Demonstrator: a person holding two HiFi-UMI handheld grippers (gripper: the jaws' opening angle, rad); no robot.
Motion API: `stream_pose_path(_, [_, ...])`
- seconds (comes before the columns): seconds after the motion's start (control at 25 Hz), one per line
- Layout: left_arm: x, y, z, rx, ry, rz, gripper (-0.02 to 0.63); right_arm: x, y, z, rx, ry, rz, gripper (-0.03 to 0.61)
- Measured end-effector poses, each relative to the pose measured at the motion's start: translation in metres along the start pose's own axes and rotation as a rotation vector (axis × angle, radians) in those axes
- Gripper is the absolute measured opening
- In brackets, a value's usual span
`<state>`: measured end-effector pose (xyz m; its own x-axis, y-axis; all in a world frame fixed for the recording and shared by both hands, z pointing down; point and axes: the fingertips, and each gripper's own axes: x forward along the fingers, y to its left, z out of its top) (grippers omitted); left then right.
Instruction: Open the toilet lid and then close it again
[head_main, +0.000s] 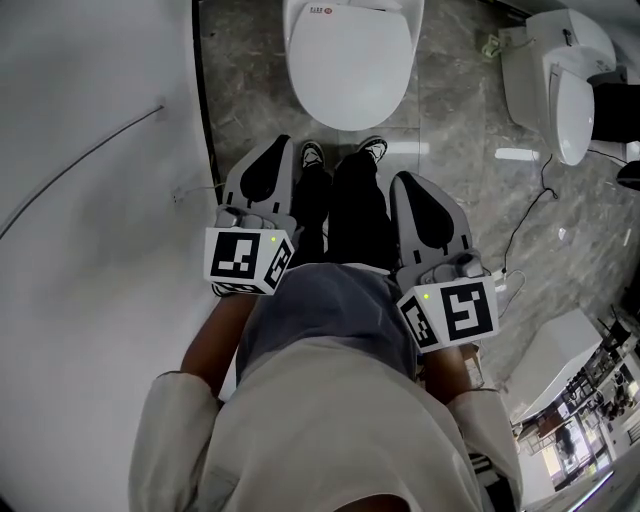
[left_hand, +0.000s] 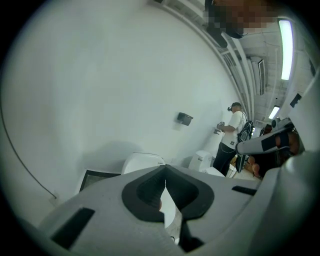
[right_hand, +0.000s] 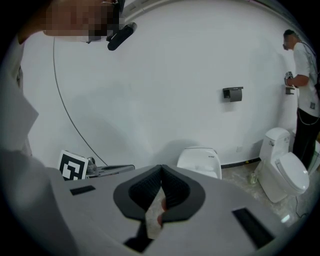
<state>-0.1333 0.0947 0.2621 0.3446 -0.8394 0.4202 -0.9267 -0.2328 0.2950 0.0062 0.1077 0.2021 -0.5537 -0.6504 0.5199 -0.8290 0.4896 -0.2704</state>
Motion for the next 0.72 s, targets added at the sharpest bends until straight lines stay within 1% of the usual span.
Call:
stream_pose_path(0.28, [0.013, 0.004, -0.024, -0.003, 0.036, 0.007, 0.008, 0.007, -0.012, -0.019, 0.034, 0.020, -0.004, 0.011])
stream_pose_path(0.72, [0.042, 0.017, -0.065, -0.024, 0.082, 0.025, 0.008, 0.025, -0.027, -0.044, 0.036, 0.054, 0.016, 0.011])
